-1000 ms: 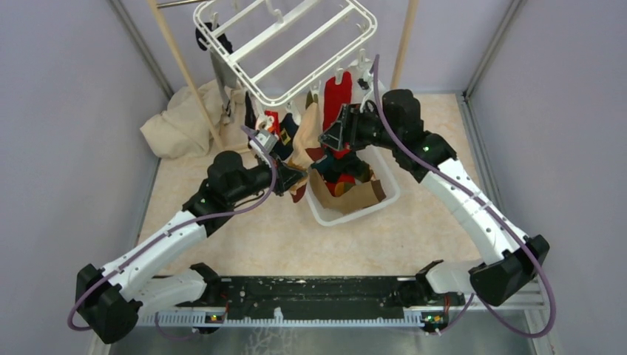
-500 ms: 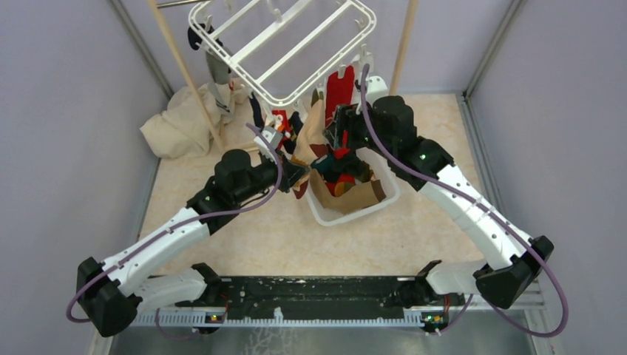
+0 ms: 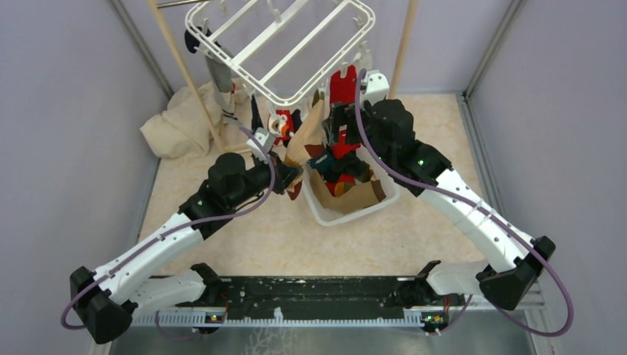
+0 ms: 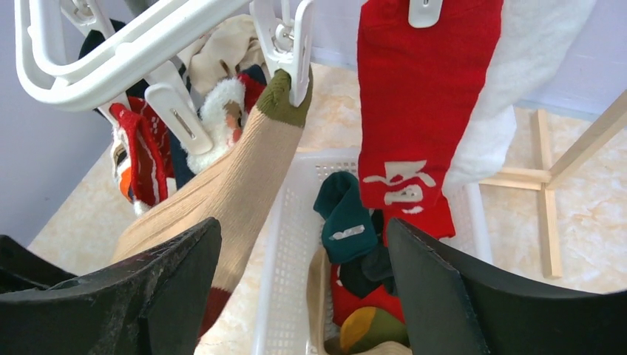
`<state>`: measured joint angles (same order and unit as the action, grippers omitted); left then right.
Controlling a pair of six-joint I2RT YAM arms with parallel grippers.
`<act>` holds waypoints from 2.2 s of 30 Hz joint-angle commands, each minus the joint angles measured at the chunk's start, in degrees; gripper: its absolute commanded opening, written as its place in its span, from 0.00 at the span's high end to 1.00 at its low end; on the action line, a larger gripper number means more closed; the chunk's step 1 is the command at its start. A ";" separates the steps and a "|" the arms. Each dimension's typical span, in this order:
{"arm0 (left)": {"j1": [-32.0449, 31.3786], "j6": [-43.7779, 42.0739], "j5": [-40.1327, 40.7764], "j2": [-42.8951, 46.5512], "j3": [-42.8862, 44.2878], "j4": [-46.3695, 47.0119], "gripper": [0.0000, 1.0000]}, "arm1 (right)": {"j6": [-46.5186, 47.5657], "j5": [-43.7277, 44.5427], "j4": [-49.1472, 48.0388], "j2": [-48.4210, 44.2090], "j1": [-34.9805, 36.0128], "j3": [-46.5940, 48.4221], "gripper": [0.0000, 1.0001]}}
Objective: Remove the socks clipped to the hanger
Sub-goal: Remove the sock from the hanger.
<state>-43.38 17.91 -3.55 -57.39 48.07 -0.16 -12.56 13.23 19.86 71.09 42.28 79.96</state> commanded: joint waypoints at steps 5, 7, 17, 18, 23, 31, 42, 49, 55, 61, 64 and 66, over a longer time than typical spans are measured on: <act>-0.31 -0.02 3.02 6.57 1.77 -5.81 0.98 | -0.45 0.11 -1.92 0.92 0.69 5.21 0.18; -0.31 0.18 5.32 7.88 1.90 -7.22 0.98 | -0.97 -0.28 -1.48 1.28 0.80 5.97 0.18; -0.31 1.07 9.46 14.18 1.72 -14.46 0.97 | -2.62 -0.13 0.72 3.12 2.33 9.85 0.19; -0.31 1.00 9.97 14.62 1.83 -15.19 0.97 | -2.76 -0.18 0.96 3.29 2.48 10.31 0.19; -0.33 0.65 12.54 17.10 3.46 -19.11 0.96 | -2.87 0.00 1.67 3.98 3.39 11.71 0.19; -0.31 1.00 11.11 15.10 5.68 -21.49 0.95 | -3.28 1.13 2.90 5.82 5.19 14.23 0.21; -0.31 1.47 14.25 11.13 6.46 -20.41 0.97 | -3.59 3.80 5.89 9.88 7.38 20.49 0.37; -0.31 2.68 15.74 11.60 6.21 -21.66 0.98 | -2.01 8.90 8.90 15.23 11.10 27.97 0.41; -0.31 3.09 16.15 12.14 5.89 -21.83 0.98 | -2.80 14.46 12.52 18.76 12.37 32.51 0.43; -0.31 3.15 18.37 14.10 6.01 -23.98 0.97 | -3.70 16.63 13.21 19.06 12.65 32.77 0.45; -0.31 3.54 20.51 16.17 6.15 -26.72 0.97 | -4.17 16.23 12.35 18.21 12.65 32.01 0.44; -0.33 4.44 21.62 17.96 6.24 -28.68 0.97 | -4.44 16.36 12.15 17.68 12.69 31.78 0.44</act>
<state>-43.38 21.06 14.44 -42.78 52.64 -24.88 -16.25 27.83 33.95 90.65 54.37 109.93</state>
